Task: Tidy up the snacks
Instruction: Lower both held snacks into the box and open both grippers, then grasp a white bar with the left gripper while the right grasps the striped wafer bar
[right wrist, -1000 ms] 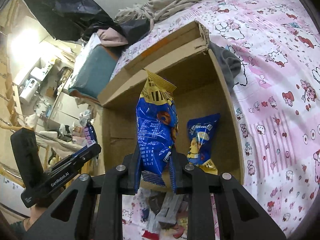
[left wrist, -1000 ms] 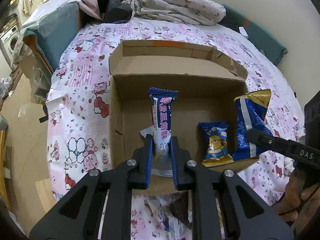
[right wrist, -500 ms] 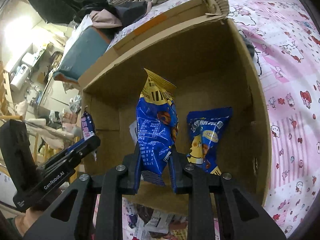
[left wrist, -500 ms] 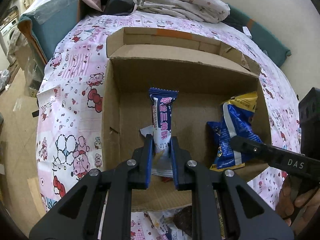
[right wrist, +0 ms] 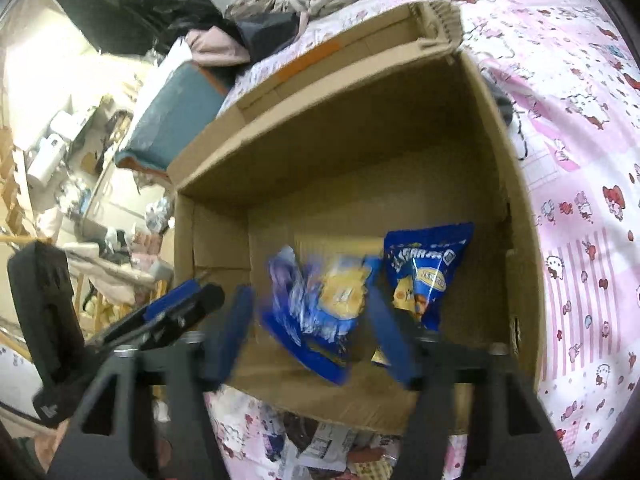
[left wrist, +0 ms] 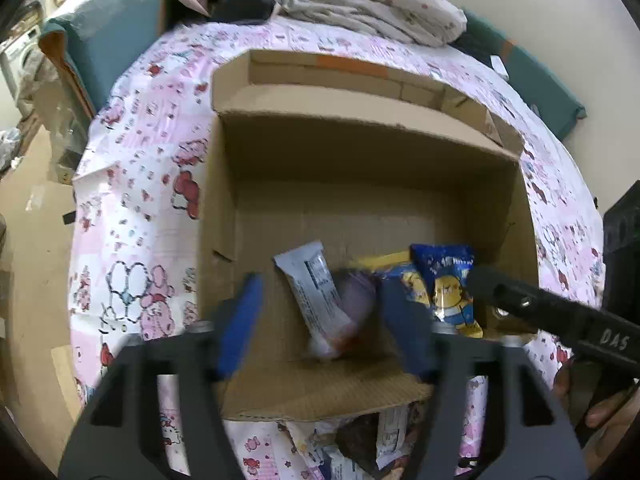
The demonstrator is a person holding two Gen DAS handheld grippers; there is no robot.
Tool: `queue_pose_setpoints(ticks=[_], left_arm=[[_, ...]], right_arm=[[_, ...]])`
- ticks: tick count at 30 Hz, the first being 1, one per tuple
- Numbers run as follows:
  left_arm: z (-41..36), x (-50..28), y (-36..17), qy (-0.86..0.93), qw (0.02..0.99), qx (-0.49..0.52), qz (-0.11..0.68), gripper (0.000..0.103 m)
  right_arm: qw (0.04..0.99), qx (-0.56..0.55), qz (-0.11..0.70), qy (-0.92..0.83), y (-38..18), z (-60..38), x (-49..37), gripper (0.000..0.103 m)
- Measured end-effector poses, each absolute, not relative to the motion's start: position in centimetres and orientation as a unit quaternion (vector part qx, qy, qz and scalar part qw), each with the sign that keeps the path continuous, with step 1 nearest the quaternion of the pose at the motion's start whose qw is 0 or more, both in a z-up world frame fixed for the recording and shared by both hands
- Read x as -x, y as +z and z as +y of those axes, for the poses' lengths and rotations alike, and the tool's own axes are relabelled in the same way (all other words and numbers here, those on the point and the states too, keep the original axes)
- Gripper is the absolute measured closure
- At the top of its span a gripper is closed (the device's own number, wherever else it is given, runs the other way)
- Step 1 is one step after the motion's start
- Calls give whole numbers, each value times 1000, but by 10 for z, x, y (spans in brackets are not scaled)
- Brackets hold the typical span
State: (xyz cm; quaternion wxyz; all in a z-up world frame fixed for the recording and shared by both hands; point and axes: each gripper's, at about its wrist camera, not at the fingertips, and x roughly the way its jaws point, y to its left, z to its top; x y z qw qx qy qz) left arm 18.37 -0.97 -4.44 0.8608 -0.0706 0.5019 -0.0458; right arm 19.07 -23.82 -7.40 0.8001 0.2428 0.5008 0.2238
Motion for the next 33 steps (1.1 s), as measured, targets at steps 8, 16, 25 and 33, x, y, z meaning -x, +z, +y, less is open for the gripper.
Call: queue_pose_setpoints(ticks=[8,16,25,33], left_arm=[[-3,-177,-34,-27,880,80,468,26],[5,-170,-30,-17,883,89,461,26],[26,-147,-20,-6,879,120,461,26],[22,-117,-14,-23,877,120,465,21]], right_arm=[[804,-239,500,214,-71,-239,-192,31],[812,-234,494,203,-61,-238,-182,31],[823,-219,490,186,-48,-243,-157,31],[824,-222,495,162,-49,-260,-123,31]])
